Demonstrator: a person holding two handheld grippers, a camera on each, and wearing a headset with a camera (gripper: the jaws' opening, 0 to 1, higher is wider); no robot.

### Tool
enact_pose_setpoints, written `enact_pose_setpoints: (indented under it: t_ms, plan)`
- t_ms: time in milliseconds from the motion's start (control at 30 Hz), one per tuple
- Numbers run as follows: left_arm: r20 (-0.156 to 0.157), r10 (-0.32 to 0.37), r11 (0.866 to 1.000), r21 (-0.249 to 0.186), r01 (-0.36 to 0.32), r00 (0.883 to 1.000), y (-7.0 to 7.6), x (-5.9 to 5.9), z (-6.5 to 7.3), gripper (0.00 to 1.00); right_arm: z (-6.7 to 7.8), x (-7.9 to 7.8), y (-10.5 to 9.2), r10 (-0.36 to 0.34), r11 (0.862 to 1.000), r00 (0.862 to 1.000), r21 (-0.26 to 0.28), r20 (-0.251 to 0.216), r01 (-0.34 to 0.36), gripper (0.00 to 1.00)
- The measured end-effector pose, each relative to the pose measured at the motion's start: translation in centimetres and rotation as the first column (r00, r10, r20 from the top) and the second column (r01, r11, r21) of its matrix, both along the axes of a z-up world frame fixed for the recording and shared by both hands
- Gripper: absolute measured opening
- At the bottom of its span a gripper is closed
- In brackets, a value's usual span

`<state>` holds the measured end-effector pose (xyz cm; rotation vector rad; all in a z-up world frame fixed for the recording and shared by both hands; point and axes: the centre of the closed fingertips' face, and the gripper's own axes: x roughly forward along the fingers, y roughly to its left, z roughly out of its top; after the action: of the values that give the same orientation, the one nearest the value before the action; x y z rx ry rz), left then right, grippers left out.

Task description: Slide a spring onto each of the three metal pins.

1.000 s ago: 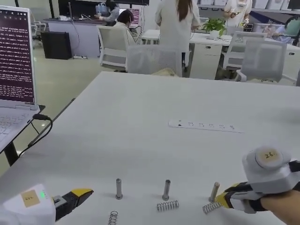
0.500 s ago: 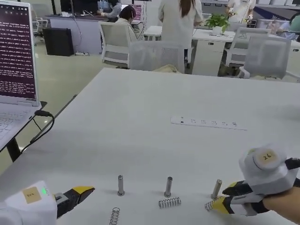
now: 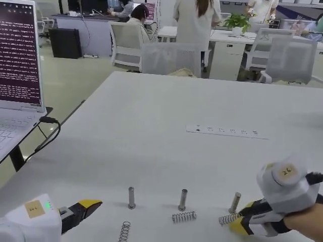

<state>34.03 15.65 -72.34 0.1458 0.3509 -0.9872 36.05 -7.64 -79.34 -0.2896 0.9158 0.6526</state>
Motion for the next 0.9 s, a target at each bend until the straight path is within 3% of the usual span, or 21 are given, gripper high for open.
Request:
enact_pose_setpoints:
  t_ms: [167, 433, 900]
  plan:
    - [0.001, -0.007, 1.0, -0.001, 0.007, 1.0, -0.2, -0.1, 0.0, 0.78, 0.0, -1.2, 0.7, 0.021, 1.0, 0.999, 0.008, -0.031, -0.021, 0.15]
    - [0.003, -0.009, 1.0, -0.004, 0.009, 1.0, -0.2, -0.2, 0.2, 0.78, 0.0, -1.5, 1.2, 0.065, 0.998, 0.998, -0.009, -0.014, -0.065, 0.18]
    - [0.005, -0.008, 1.0, -0.005, 0.008, 1.0, -0.2, -0.3, 0.2, 0.77, -0.3, -2.5, 1.7, 0.198, 0.974, 0.98, -0.111, 0.004, -0.196, 0.14]
